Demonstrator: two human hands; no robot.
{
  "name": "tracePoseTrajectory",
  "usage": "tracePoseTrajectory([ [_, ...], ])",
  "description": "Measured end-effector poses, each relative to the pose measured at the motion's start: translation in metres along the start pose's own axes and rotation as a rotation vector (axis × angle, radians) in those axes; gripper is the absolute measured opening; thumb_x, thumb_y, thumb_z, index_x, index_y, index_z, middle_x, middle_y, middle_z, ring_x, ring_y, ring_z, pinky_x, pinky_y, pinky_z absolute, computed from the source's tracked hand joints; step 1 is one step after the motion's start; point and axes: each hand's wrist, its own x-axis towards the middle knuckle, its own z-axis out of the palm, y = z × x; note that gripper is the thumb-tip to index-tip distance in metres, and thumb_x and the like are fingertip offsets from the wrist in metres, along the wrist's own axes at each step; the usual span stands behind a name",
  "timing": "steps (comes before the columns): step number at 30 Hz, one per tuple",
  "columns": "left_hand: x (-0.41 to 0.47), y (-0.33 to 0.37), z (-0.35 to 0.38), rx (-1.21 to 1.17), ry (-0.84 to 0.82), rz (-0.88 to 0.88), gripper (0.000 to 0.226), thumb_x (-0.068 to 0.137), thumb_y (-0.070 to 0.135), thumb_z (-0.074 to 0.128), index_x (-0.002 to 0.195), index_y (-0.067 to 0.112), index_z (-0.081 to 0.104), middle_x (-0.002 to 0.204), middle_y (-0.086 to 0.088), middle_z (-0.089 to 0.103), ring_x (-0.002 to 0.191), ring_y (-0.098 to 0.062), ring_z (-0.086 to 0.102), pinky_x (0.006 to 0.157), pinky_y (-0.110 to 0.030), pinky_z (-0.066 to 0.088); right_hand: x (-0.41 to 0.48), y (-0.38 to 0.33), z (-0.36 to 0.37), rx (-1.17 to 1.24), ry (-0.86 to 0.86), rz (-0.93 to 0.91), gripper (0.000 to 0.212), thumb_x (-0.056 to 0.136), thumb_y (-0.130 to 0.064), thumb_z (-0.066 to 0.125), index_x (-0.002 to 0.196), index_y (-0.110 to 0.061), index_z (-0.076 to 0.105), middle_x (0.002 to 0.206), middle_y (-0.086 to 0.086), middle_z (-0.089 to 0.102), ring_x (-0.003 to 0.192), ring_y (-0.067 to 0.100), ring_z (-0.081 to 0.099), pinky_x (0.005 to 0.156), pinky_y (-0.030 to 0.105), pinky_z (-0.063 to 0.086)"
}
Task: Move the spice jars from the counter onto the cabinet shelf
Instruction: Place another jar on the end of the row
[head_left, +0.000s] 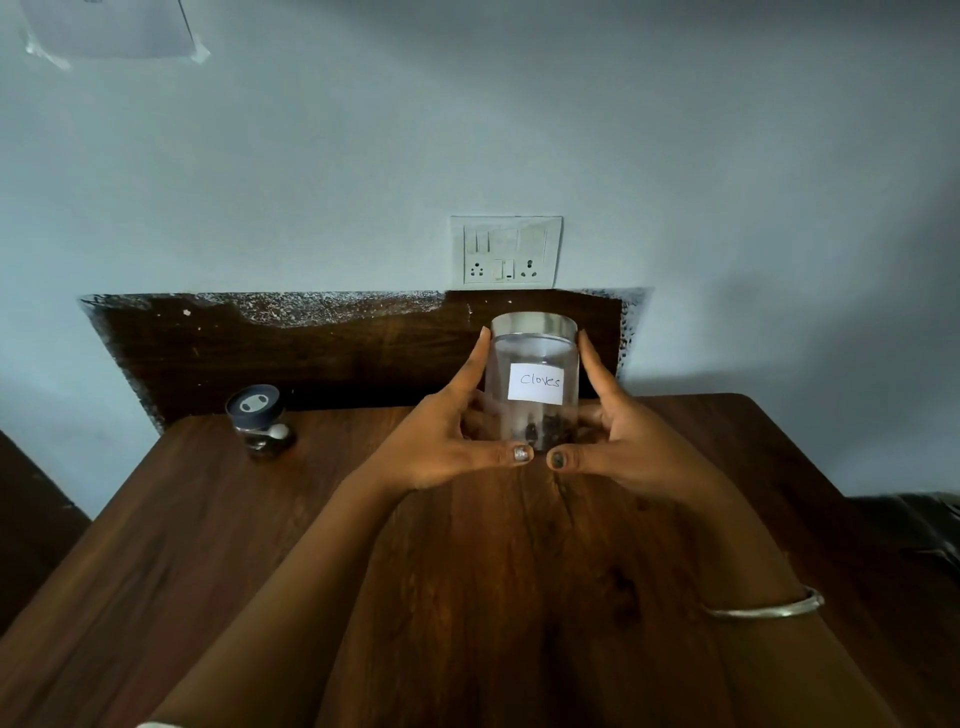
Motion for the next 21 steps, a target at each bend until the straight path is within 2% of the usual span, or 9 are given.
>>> tracePoseTrajectory([
  [5, 0.008, 0.014, -0.004, 0.136, 0.005, 0.024, 0.114, 0.071, 0.029, 0.078, 0.14, 0.045, -0.013, 0.09, 0.006, 0.064, 0.079, -0.004, 0.065, 0.073, -0.013, 0.052, 0.0, -0.001, -0.008, -0.035, 0.065, -0.001, 0.123, 0.061, -0.043, 0.073, 0.143, -0.044, -0.019, 0.135, -0.008, 0.054, 0.125, 0.009, 0.05, 0.109, 0.041, 0.036],
  [9, 0.025, 0.031, -0.006, 0.243, 0.043, 0.084, 0.116, 0.071, 0.029, 0.078, 0.14, 0.045, -0.014, 0.094, 0.0, 0.067, 0.073, -0.012, 0.066, 0.073, -0.026, 0.056, 0.005, -0.005, -0.021, -0.087, 0.136, -0.039, 0.121, 0.068, -0.038, 0.074, 0.14, -0.049, -0.022, 0.145, -0.006, 0.043, 0.125, 0.012, 0.052, 0.106, 0.036, 0.041],
  [10, 0.032, 0.036, -0.005, 0.268, 0.067, 0.118, 0.116, 0.071, 0.03, 0.078, 0.139, 0.045, -0.015, 0.098, 0.0, 0.068, 0.073, -0.012, 0.066, 0.072, -0.025, 0.056, 0.007, -0.007, -0.027, -0.103, 0.171, -0.047, 0.12, 0.071, -0.032, 0.075, 0.139, -0.05, -0.022, 0.146, -0.008, 0.042, 0.124, 0.01, 0.051, 0.105, 0.032, 0.04],
  [12, 0.047, 0.047, -0.003, 0.311, 0.134, 0.186, 0.114, 0.072, 0.029, 0.078, 0.139, 0.041, -0.014, 0.11, 0.002, 0.069, 0.076, -0.008, 0.067, 0.07, -0.014, 0.052, 0.01, -0.013, -0.04, -0.11, 0.27, -0.087, 0.117, 0.076, -0.018, 0.075, 0.139, -0.05, -0.019, 0.141, -0.016, 0.043, 0.123, 0.004, 0.05, 0.098, 0.014, 0.04],
  [14, 0.063, 0.06, 0.001, 0.31, 0.188, 0.243, 0.113, 0.074, 0.025, 0.077, 0.14, 0.038, -0.013, 0.118, 0.013, 0.063, 0.082, 0.006, 0.064, 0.073, 0.0, 0.044, 0.013, -0.021, -0.056, -0.149, 0.366, -0.137, 0.112, 0.079, -0.01, 0.072, 0.134, -0.054, -0.015, 0.133, -0.018, 0.047, 0.116, -0.002, 0.05, 0.086, -0.001, 0.037],
  [16, 0.08, 0.075, 0.005, 0.282, 0.236, 0.291, 0.107, 0.077, 0.022, 0.075, 0.142, 0.035, -0.009, 0.12, 0.022, 0.052, 0.087, 0.025, 0.053, 0.078, 0.009, 0.035, 0.017, -0.03, -0.073, -0.237, 0.458, -0.177, 0.105, 0.082, -0.012, 0.07, 0.129, -0.057, -0.013, 0.134, -0.012, 0.05, 0.114, 0.001, 0.052, 0.089, 0.005, 0.037],
  [17, 0.09, 0.084, 0.007, 0.281, 0.267, 0.308, 0.102, 0.079, 0.022, 0.073, 0.143, 0.035, -0.006, 0.122, 0.02, 0.051, 0.087, 0.027, 0.051, 0.078, 0.01, 0.033, 0.02, -0.034, -0.084, -0.28, 0.505, -0.198, 0.103, 0.083, -0.014, 0.069, 0.13, -0.056, -0.013, 0.136, -0.008, 0.051, 0.115, 0.006, 0.055, 0.091, 0.01, 0.037],
  [19, 0.108, 0.101, 0.009, 0.291, 0.332, 0.316, 0.094, 0.082, 0.025, 0.069, 0.141, 0.04, -0.003, 0.133, 0.009, 0.053, 0.092, 0.014, 0.055, 0.08, 0.007, 0.035, 0.026, -0.042, -0.103, -0.341, 0.576, -0.227, 0.099, 0.084, -0.017, 0.067, 0.134, -0.051, -0.011, 0.139, -0.004, 0.051, 0.113, 0.014, 0.061, 0.094, 0.016, 0.039],
  [21, 0.13, 0.117, 0.012, 0.305, 0.386, 0.337, 0.09, 0.083, 0.029, 0.066, 0.138, 0.043, -0.005, 0.14, 0.003, 0.049, 0.109, -0.004, 0.059, 0.086, -0.005, 0.037, 0.032, -0.049, -0.126, -0.371, 0.638, -0.262, 0.097, 0.084, -0.018, 0.068, 0.138, -0.047, -0.008, 0.14, -0.003, 0.051, 0.109, 0.016, 0.063, 0.096, 0.021, 0.042],
])
